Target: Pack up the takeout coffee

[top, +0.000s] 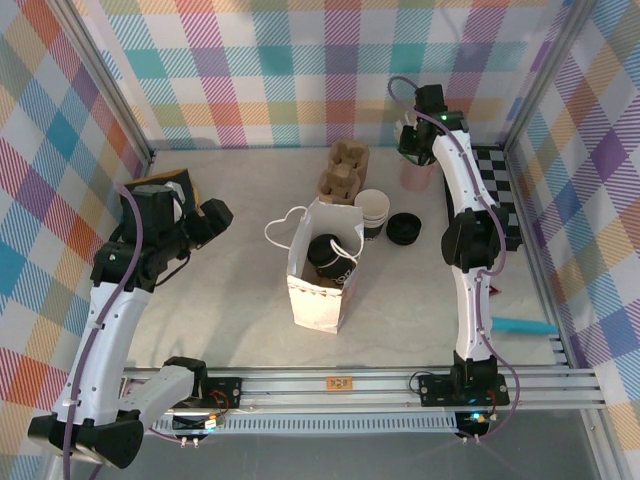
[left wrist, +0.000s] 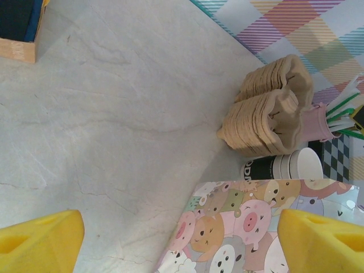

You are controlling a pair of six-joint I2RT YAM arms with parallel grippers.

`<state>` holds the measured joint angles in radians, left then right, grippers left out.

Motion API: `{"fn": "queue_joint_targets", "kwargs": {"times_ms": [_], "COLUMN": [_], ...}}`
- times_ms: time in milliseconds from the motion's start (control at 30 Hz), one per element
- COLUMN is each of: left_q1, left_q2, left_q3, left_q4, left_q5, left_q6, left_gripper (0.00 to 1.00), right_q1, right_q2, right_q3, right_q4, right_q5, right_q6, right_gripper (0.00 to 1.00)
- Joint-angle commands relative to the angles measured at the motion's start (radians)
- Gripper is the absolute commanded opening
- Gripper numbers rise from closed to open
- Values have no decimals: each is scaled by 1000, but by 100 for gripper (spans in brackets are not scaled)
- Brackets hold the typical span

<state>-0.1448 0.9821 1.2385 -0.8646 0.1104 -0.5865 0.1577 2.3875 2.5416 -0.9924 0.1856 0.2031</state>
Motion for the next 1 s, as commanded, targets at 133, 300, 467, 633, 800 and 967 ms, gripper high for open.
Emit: {"fn": "queue_joint_targets", "kwargs": {"times_ms": [133, 300, 467, 633, 800, 967], "left_q1": [11, 10, 11, 12, 11, 11], "left_q2": [-16, -12, -4, 2, 3, 2], "left_q3": [10, 14, 14, 16, 13, 11], "left_q4": [-27, -20, -7, 6, 17, 25], "left_q5": [-11, -10, -5, -2, 3, 8], "left_q6": [12, 10, 10, 8, 8, 8], "left_gripper": [88, 87, 87, 87, 87, 87], "right_q1": [-4, -4, -3, -3, -3, -2], "right_q2": [13, 9, -9, -40, -69, -85], "right_q3": [32, 32, 31, 32, 32, 30], "right_q4": [35, 25, 15, 18, 19, 7], "right_q5": [12, 13, 31, 42, 58, 64], "right_q6": [-25, -25, -24, -21, -20, -24], "right_gripper": [33, 25, 19, 13, 10, 7]}}
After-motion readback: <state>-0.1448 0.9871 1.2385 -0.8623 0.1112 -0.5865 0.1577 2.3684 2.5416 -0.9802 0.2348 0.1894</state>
